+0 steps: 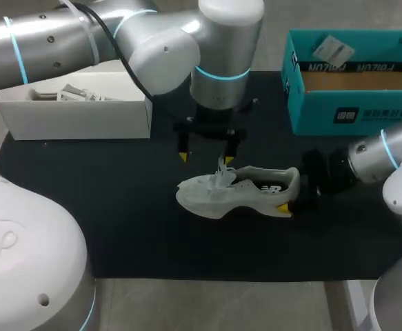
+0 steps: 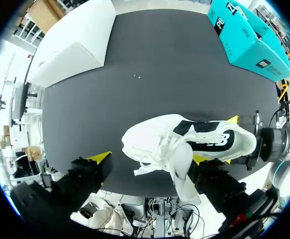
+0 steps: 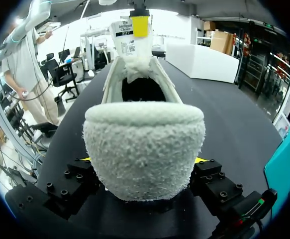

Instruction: Take the shoe out of the shoebox, open the shoe tongue, remove and reinsert the insole, then place the shoe into the shoebox

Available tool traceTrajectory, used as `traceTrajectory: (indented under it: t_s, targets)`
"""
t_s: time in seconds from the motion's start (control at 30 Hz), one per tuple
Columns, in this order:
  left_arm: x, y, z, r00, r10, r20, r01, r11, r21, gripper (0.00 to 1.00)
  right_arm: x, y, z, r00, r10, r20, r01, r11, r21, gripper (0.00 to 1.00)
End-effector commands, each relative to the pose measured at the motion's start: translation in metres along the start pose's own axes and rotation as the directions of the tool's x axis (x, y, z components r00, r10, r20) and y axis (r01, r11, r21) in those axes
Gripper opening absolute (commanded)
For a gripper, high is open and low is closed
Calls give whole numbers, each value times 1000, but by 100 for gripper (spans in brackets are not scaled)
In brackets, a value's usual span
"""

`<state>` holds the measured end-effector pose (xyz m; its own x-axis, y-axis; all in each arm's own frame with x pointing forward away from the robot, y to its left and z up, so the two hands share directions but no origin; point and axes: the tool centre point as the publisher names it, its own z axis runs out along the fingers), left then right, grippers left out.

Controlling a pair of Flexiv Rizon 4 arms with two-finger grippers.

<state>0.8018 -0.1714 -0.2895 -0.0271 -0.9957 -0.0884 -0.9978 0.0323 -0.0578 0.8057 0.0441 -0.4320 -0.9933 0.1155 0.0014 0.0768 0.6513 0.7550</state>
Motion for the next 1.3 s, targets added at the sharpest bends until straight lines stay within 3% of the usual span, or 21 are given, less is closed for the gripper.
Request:
traceTrajectory:
  t_s: [0.03,0.13,0.2,0.23,0.27,0.3,0.33,0.43,0.6,0.77,0.83,1.2,1.23,1.27,1.3]
  targets:
    - [-9,0,-40,990,89,-109,-87,996,19,100,0,-2,2,1000,0,2,0,1000,3,0]
    - [-2,-3,-59,928,309,-207,-315,949,3,100,0,-2,2,1000,0,2,0,1000,3,0]
    - [1,2,-71,796,551,-251,-567,824,12,100,0,-2,2,1000,0,2,0,1000,3,0]
    - [2,3,-72,691,666,-282,-690,723,18,100,0,-2,2,1000,0,2,0,1000,3,0]
    - [2,10,-77,555,769,-317,-795,603,70,100,0,-2,2,1000,0,2,0,1000,3,0]
    - [-1,14,-81,439,848,-296,-856,495,150,100,0,-2,2,1000,0,2,0,1000,3,0]
    - [-5,21,-82,299,910,-287,-917,357,179,100,0,-2,2,1000,0,2,0,1000,3,0]
    - [-6,20,-83,224,954,-198,-961,250,117,100,0,-2,2,1000,0,2,0,1000,3,0]
    - [-4,21,-88,99,992,-74,-990,106,92,100,0,-2,2,1000,0,2,0,1000,3,0]
    - [0,18,-94,63,998,-15,-994,64,83,100,0,-2,2,1000,0,2,0,1000,3,0]
    - [4,16,-92,106,994,19,-992,105,68,100,0,-2,2,1000,0,2,0,1000,3,0]
    - [4,16,-92,106,994,19,-992,105,68,100,0,-2,2,1000,0,2,0,1000,3,0]
    - [7,19,-93,103,993,53,-992,98,84,100,0,-2,2,1000,0,2,0,1000,3,0]
    - [12,22,-93,80,996,48,-987,73,143,100,0,-2,2,1000,0,2,0,1000,3,0]
    - [13,21,-95,112,994,9,-968,107,228,100,0,-2,2,1000,0,2,0,1000,3,0]
